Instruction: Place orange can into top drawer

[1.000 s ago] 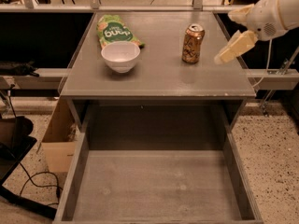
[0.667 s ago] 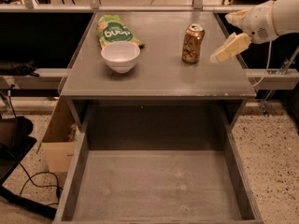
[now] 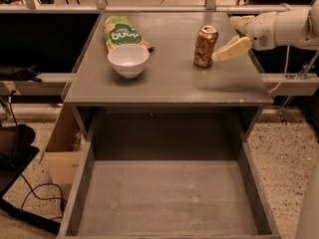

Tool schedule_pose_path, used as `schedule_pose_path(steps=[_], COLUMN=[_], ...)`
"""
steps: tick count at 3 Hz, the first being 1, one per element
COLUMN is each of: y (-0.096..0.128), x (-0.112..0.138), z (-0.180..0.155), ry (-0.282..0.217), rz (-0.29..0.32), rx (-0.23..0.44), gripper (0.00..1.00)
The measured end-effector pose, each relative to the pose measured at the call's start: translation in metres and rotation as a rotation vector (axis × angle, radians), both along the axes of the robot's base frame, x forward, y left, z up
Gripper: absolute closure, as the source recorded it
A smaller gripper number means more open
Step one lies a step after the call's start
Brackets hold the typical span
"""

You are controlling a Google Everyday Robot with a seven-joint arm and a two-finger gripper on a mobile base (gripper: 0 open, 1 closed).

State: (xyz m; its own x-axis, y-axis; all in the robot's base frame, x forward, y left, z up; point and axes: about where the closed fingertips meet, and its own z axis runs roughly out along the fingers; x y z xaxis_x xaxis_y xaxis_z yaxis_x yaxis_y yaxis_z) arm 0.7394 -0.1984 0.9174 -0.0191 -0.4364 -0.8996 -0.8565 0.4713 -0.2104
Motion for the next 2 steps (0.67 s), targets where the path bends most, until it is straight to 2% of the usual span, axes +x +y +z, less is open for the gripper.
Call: schedule_pose_path(steps=[1,2], y=[0.022,0.039], x=[0.020,0.029], z=[-0.003,-0.010], ry=[-0.010,-0.003], rz=[0.027,0.050], rx=[0.081,0.139], gripper=[0.00,0.00])
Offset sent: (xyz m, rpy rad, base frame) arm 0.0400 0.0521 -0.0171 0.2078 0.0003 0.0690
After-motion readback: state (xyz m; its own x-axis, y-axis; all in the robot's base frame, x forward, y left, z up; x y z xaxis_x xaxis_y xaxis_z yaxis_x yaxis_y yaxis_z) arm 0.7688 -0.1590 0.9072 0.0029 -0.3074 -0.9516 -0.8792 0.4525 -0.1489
